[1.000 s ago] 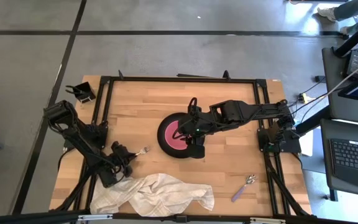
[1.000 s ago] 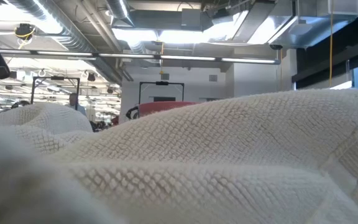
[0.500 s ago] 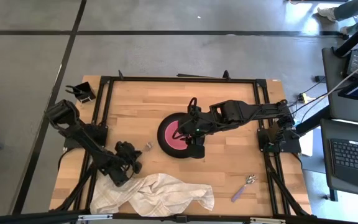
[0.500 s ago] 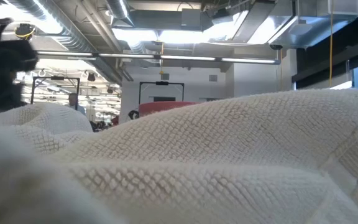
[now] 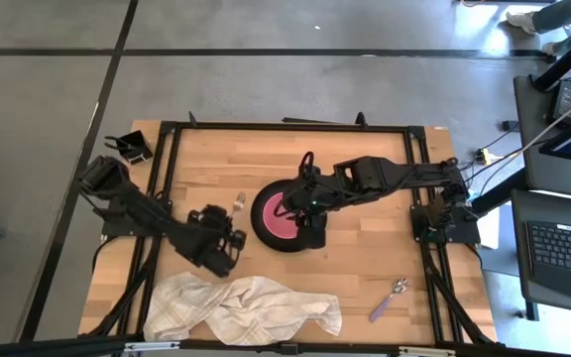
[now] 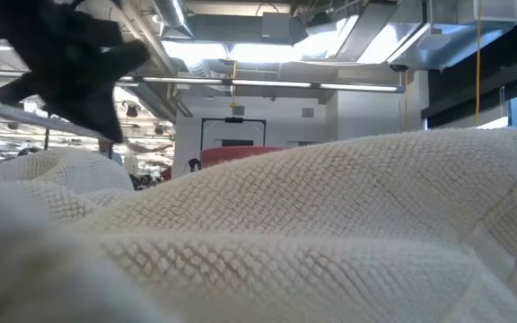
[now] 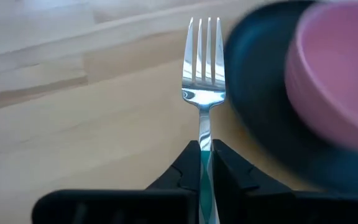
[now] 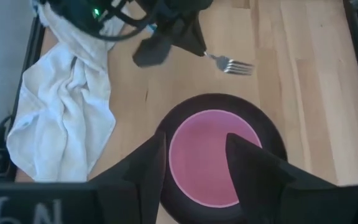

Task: Set table place
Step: Put the green fork beside the black plate

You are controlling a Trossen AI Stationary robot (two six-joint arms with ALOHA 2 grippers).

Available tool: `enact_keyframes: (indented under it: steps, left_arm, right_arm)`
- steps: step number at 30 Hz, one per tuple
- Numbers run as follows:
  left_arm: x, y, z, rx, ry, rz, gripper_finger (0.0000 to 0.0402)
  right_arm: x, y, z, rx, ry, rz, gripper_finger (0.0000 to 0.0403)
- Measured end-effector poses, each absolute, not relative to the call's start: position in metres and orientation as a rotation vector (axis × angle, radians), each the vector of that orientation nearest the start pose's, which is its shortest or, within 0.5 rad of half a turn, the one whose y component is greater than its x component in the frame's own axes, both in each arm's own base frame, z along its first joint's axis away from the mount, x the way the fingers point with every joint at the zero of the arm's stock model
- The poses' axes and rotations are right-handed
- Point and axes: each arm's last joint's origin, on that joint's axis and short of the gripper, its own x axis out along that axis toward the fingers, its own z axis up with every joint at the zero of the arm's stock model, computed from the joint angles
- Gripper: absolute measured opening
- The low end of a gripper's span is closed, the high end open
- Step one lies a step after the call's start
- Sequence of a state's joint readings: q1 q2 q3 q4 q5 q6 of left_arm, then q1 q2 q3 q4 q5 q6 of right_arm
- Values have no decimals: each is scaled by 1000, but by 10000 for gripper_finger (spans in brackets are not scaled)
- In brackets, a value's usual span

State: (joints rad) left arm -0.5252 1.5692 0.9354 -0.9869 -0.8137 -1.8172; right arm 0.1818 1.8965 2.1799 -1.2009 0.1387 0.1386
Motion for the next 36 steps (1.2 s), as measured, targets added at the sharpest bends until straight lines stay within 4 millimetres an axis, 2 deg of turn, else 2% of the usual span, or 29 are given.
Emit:
enact_keyframes:
  steps: [5,13,17,24,31,36]
  left_arm:
    - [238,-83,184,-689,524,1211,12]
    - [253,-47,184,-725,491,1304,19]
    - [264,-35,176,-731,483,1319,12]
    - [273,-29,150,-725,571,1377,28]
    - [284,-33,129,-755,556,1374,11]
    - [286,-38,112,-743,574,1389,23]
  right_arm:
    - [376,62,403,-1,905,-37,170]
    - [377,61,403,-53,907,-13,170]
    - [375,61,402,-88,923,2,170]
    - [368,60,398,-119,1010,8,170]
    - [367,60,397,-122,1022,8,170]
    - [367,60,397,-122,1024,8,170]
